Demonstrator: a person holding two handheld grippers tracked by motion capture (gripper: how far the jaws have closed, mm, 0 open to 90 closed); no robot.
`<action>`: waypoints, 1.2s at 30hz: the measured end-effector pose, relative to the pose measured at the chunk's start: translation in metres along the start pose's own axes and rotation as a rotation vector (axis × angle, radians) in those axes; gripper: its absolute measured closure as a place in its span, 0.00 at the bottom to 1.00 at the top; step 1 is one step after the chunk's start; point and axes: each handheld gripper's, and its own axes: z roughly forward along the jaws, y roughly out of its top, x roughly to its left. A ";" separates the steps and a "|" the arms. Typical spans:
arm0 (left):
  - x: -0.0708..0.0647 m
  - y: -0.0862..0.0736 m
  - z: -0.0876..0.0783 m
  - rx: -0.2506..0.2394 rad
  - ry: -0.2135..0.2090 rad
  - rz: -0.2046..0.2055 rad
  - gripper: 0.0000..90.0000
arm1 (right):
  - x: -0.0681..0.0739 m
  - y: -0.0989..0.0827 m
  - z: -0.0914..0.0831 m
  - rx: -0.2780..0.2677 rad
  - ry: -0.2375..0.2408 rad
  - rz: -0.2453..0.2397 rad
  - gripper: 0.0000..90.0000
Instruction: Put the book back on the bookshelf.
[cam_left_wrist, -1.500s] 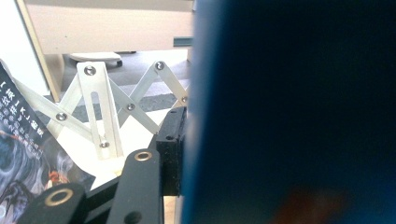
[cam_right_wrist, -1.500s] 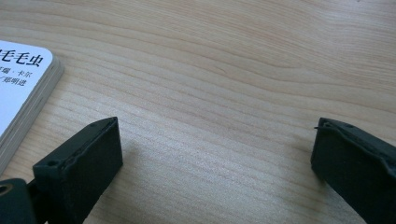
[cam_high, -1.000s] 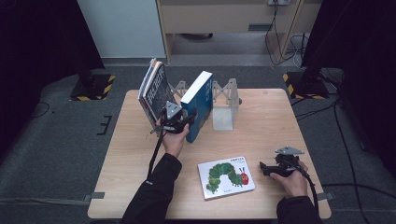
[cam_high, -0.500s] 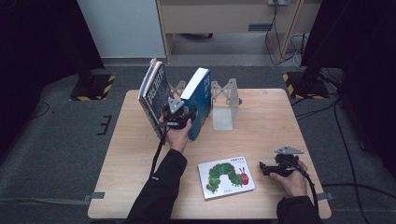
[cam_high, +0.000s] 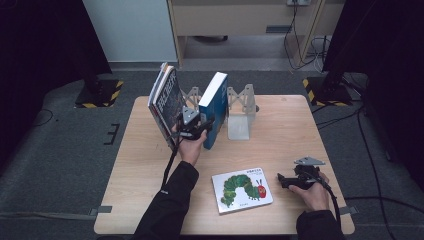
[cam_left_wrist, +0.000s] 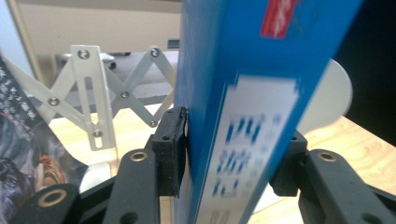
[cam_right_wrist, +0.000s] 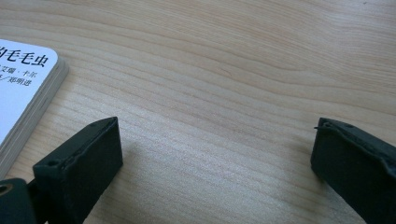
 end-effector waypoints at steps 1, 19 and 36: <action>0.000 -0.002 -0.002 -0.001 -0.003 0.008 0.60 | 0.000 0.000 0.000 0.000 0.001 -0.005 0.03; -0.006 0.003 -0.001 0.061 0.011 0.002 0.63 | 0.001 0.000 0.000 0.001 0.005 -0.009 0.03; -0.013 0.000 0.012 0.039 -0.026 -0.007 0.58 | 0.002 0.000 0.000 -0.001 0.010 -0.007 0.03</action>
